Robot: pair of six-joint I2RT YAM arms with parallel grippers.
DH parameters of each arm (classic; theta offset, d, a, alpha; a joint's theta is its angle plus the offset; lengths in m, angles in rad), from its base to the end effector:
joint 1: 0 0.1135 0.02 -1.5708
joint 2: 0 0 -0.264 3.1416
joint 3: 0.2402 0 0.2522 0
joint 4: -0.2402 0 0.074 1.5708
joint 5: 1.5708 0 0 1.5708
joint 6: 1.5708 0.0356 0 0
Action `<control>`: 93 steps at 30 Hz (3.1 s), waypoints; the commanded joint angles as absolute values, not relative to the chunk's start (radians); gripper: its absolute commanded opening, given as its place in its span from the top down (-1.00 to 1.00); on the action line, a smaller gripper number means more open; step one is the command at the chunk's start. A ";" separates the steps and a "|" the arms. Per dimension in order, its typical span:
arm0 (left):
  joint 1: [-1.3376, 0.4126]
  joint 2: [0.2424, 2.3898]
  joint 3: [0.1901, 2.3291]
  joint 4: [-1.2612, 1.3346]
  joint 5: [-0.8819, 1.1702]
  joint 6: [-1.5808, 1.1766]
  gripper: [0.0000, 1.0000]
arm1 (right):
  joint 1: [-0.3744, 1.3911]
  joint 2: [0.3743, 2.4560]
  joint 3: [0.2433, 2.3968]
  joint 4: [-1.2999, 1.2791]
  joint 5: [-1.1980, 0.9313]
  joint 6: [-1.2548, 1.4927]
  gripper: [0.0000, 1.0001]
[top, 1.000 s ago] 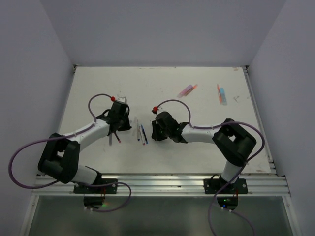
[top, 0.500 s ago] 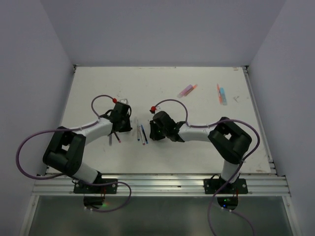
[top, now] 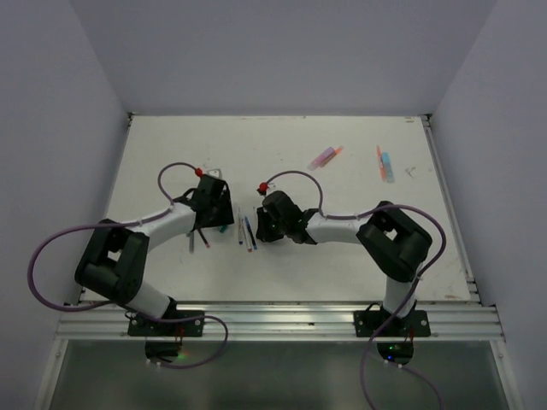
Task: Open the pen caps
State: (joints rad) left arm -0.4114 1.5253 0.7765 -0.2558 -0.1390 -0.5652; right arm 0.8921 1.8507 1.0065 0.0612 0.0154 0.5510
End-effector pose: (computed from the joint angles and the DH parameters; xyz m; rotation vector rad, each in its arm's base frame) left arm 0.2649 -0.1102 0.1622 -0.2495 2.5601 -0.1929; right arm 0.2379 0.2940 0.1467 -0.4097 2.4256 0.6611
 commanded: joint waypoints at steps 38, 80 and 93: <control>-0.393 0.876 0.790 -0.342 -0.483 -0.322 -1.00 | 0.220 1.755 1.317 -0.416 0.195 0.388 -0.17; -0.391 0.897 0.770 -0.333 -0.454 -0.301 -1.00 | -0.121 2.076 1.519 -0.465 0.074 0.336 0.31; -0.391 0.905 0.772 -0.337 -0.449 -0.301 -1.00 | 0.121 1.967 1.304 -0.466 0.103 0.285 0.63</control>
